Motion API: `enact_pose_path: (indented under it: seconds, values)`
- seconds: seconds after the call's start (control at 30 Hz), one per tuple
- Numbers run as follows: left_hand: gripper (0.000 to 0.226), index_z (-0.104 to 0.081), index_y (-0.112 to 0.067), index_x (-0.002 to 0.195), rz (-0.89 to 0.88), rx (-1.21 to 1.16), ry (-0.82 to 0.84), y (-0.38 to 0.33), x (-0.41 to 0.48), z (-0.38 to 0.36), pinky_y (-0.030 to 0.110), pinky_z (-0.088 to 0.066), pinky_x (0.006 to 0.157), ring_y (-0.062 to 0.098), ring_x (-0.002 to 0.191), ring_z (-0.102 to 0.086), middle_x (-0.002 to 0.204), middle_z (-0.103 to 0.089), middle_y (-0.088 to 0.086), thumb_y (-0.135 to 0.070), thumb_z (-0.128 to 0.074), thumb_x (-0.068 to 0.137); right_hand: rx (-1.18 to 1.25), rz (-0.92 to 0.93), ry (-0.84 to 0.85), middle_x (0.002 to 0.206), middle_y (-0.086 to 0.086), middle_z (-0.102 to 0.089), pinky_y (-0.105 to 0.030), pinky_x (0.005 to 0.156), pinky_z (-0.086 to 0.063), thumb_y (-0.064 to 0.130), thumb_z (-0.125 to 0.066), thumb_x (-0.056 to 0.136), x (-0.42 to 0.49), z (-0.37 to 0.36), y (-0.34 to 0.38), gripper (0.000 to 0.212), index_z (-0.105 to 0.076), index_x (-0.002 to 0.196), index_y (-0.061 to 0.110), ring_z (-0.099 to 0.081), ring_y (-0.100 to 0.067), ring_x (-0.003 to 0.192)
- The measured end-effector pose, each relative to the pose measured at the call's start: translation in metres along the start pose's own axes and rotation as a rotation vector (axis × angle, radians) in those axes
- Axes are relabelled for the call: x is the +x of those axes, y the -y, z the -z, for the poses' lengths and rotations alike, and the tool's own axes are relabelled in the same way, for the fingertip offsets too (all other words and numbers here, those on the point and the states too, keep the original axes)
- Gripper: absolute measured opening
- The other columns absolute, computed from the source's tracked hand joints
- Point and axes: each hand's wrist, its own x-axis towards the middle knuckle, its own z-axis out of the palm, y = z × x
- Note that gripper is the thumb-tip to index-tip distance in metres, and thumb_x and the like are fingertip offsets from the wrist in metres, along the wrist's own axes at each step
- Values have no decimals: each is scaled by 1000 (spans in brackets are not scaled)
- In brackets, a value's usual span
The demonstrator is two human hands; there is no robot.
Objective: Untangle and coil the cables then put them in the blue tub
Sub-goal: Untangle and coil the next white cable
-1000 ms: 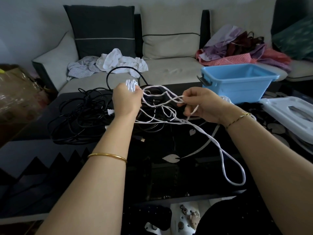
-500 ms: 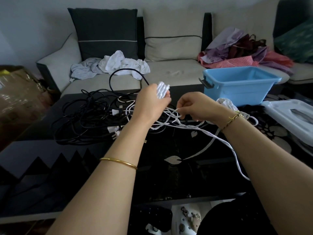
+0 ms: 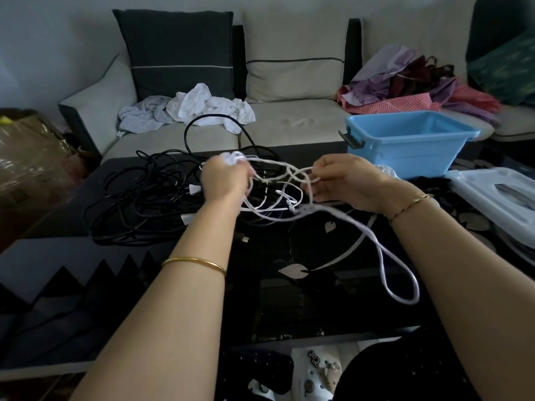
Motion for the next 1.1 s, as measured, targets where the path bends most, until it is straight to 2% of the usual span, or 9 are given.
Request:
enact_pose_path:
  seconds: [0.1, 0.17, 0.27, 0.33, 0.53, 0.63, 0.73, 0.9, 1.1]
  values:
    - [5, -61, -1, 85, 314, -374, -167, 2, 10, 13, 14, -36, 34, 7, 25, -36, 53, -50, 2, 0, -58, 88, 40, -8, 12, 99, -16, -69, -40, 90, -52, 10, -46, 97, -3, 7, -5, 20, -51, 78, 11, -65, -25, 97]
    - [17, -58, -2, 75, 376, -463, -177, 5, 16, 18, 12, -35, 34, 6, 24, -34, 41, -48, -1, -3, -55, 91, 44, 0, 30, 103, -17, -68, -44, 94, -51, 12, -45, 98, -2, 5, -7, 19, -48, 79, 13, -64, -26, 106]
    - [27, -46, -13, 69, 399, -532, -157, 11, 28, 31, 11, -36, 31, 8, 35, -46, 44, -50, -2, -7, -51, 95, 85, -45, 95, 75, -13, -63, -41, 76, -58, 9, -43, 99, 0, 1, -7, 16, -45, 82, 10, -67, -25, 67]
    - [27, -42, -16, 70, 391, -571, -204, 12, 31, 37, 12, -38, 31, 2, 27, -46, 30, -47, -9, -9, -51, 95, -159, -110, 97, 67, -8, -56, -36, 61, -56, 7, -46, 97, 2, 1, -7, 13, -46, 84, 9, -54, -17, 46]
    - [9, -56, -3, 78, 238, -447, -276, -6, 11, 15, 15, -34, 34, 6, 30, -37, 60, -51, 4, 5, -54, 83, -824, -77, -111, 76, -7, -61, -25, 58, -46, -4, -48, 83, 12, -6, -21, 17, -57, 82, 10, -58, -11, 60]
    - [19, -52, -6, 66, 191, -381, -221, -9, 7, 10, 16, -34, 37, 4, 27, -34, 58, -52, 3, 5, -52, 80, -568, 13, -195, 74, -5, -62, -20, 55, -40, -10, -41, 74, 15, -17, -15, 32, -67, 86, 5, -51, -14, 64]
    - [22, -50, -8, 63, 152, -340, -178, -11, 1, 6, 14, -33, 37, 3, 25, -34, 55, -53, 1, 4, -52, 82, -202, 20, -181, 72, -8, -66, -24, 58, -45, 1, -47, 84, 16, -26, -11, 21, -68, 85, 4, -56, -17, 61]
    - [20, -52, -8, 63, 83, -280, -111, -13, -5, 5, 19, -36, 42, 6, 26, -34, 51, -53, 1, 4, -54, 79, -553, 216, -317, 58, 5, -58, -11, 49, -40, 19, -70, 84, 19, -31, -12, 11, -70, 77, 10, -45, 3, 44]
    - [11, -59, -12, 79, -73, 32, 135, -13, -18, 4, 13, -36, 35, 2, 32, -42, 64, -58, 3, -10, -69, 83, -38, 197, -535, 48, -1, -60, -19, 48, -52, 6, -69, 85, 18, -21, -2, 16, -65, 69, 6, -56, -7, 42]
